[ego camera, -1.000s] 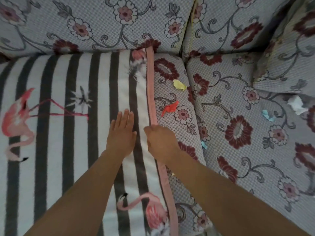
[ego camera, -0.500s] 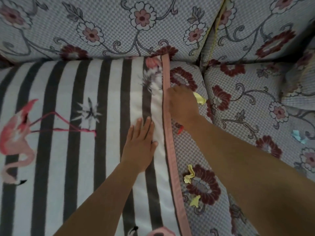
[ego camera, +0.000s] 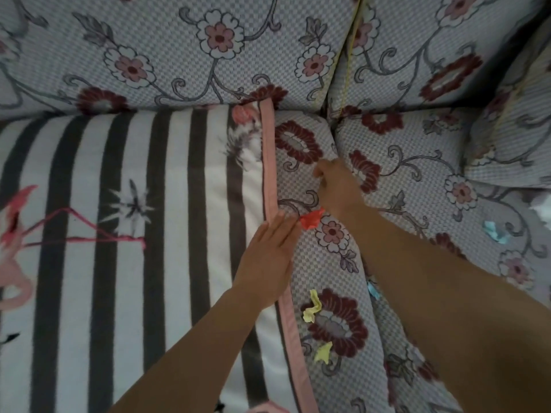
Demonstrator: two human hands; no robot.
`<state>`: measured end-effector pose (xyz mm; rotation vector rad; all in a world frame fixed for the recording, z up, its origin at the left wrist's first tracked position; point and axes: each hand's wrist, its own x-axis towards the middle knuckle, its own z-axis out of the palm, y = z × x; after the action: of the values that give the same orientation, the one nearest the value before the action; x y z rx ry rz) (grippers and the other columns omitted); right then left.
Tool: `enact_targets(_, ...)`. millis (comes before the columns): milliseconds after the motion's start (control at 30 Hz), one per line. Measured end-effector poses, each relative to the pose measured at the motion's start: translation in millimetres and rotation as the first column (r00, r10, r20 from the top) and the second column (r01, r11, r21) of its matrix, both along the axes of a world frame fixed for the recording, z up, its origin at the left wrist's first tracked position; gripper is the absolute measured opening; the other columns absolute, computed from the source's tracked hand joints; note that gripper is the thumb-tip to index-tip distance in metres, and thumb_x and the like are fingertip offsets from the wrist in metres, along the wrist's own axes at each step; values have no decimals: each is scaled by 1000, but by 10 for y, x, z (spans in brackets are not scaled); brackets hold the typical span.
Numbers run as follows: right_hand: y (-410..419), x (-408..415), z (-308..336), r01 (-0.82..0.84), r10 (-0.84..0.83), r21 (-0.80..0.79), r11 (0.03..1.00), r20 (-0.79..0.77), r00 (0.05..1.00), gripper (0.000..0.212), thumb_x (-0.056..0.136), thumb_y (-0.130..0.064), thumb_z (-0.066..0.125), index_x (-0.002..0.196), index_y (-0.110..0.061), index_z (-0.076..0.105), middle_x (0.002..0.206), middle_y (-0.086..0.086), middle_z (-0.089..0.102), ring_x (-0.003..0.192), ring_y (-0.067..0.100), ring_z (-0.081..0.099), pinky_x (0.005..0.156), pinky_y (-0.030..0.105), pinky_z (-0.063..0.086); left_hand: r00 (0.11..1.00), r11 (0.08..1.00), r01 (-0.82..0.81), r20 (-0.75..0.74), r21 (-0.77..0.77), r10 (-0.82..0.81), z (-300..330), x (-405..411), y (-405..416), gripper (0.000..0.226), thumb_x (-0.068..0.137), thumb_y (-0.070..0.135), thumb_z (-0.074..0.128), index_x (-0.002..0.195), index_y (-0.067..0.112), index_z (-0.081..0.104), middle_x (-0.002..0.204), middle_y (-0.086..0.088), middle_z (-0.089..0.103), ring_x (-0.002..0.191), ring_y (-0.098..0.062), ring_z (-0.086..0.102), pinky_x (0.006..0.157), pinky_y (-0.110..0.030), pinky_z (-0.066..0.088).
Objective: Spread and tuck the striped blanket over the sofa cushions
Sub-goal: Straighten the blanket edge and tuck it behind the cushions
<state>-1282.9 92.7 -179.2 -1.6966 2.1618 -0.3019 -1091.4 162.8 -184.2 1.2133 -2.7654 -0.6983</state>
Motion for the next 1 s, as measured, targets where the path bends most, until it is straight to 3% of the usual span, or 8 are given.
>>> enact_targets(133,-216,20,149,-47,48,-42,998,17,999,19,94,-8,44,104,-7,61,101,14,64,85,27,59,73,35,49,995,995,-101,9,15,101,92,-62,-268,65,94,14,44,150,16,14,160,-1,12,148,-19,8,119,-33,3)
enact_targets(200,-374,82,203,-102,102,-33,994,-5,995,27,95,-7,43,116,-10,59,114,13,62,101,30,59,84,39,50,991,991,-134,21,22,133,130,-79,-412,63,94,13,43,150,16,15,159,-1,14,148,-19,10,120,-35,8)
enact_targets(267,-558,168,241,-180,180,-1,984,-58,982,46,92,-2,45,135,-17,48,137,10,49,119,31,51,94,40,46,991,991,-133,28,18,133,135,-76,-545,61,95,13,42,150,15,16,159,-1,15,147,-19,11,120,-36,10)
enact_targets(433,-1205,413,100,-380,382,44,924,-181,906,70,86,5,42,148,-24,25,156,0,24,122,30,51,90,41,49,986,985,-165,23,-48,167,-10,-29,-971,62,94,15,40,151,13,16,159,-3,17,147,-22,11,121,-38,12)
enact_targets(633,-1666,423,-329,-386,430,191,902,-344,835,54,95,-16,39,147,-23,26,146,13,40,124,35,48,100,45,42,973,972,-205,80,-111,215,-302,-6,-1358,56,99,28,31,150,13,13,160,-3,11,148,-20,8,121,-36,9)
enact_targets(767,-1895,398,-470,-362,412,222,905,-259,873,54,91,-29,41,143,-37,30,146,6,43,125,31,49,103,46,41,974,978,-177,122,-108,190,-347,-1,-1410,57,99,32,30,151,14,12,160,-2,8,148,-19,7,121,-36,9)
enact_targets(900,-1570,338,-326,-315,338,140,939,-189,922,48,97,-23,41,144,-25,35,142,11,47,126,32,48,104,39,39,976,991,-132,175,12,127,-167,28,-1465,65,96,30,42,151,14,11,160,-3,8,147,-22,9,119,-38,12)
enact_targets(1000,-1051,101,-95,-325,352,163,931,-171,920,56,97,-13,42,149,-21,24,156,8,26,140,28,31,114,37,27,987,993,-110,118,39,105,57,24,-1203,65,91,16,48,149,10,19,158,-7,19,145,-25,19,118,-41,19)
